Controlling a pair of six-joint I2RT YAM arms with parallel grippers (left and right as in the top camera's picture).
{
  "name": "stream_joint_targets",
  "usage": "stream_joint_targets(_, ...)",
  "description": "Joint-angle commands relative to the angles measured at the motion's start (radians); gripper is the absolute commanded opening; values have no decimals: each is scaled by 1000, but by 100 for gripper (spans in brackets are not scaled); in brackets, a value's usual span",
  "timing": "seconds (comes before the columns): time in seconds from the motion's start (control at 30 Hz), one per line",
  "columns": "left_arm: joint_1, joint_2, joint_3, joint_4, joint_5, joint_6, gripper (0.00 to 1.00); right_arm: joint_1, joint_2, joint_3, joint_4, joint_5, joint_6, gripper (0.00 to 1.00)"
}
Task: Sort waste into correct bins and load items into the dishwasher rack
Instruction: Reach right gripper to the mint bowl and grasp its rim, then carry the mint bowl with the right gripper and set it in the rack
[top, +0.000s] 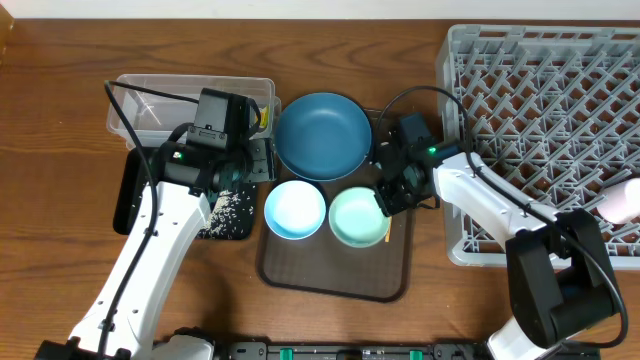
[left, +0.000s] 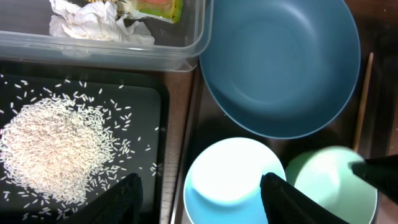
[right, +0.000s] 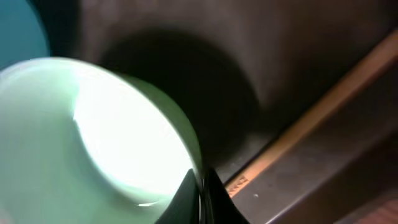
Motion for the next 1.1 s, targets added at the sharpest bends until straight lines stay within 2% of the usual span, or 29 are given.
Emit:
stream_joint_targets(0.0, 3, -5, 9, -3, -12, 13, 64, -13, -14, 21, -8, 73, 26, 1)
stream_joint_targets(0.1, 3, -5, 9, -2, -12, 13, 64, -40, -53, 74, -38, 141, 24, 1)
stream_joint_targets(0.27, 3, -5, 9, -3, -12, 13, 64, -116, -160, 195, -47, 396, 22, 1)
stream_joint_targets(0.57, 2, -5, 9, -2, -12, 13, 64, -300, -274, 221, 206, 818, 18, 1)
stream_joint_targets(0.87, 3, -5, 9, -2, -12, 13, 64, -520, -199, 220, 431, 856, -241, 1)
stream_joint_targets(1.07, 3, -5, 9, -2, -12, 13, 64, -632, -129, 220, 658, 987, -409, 1)
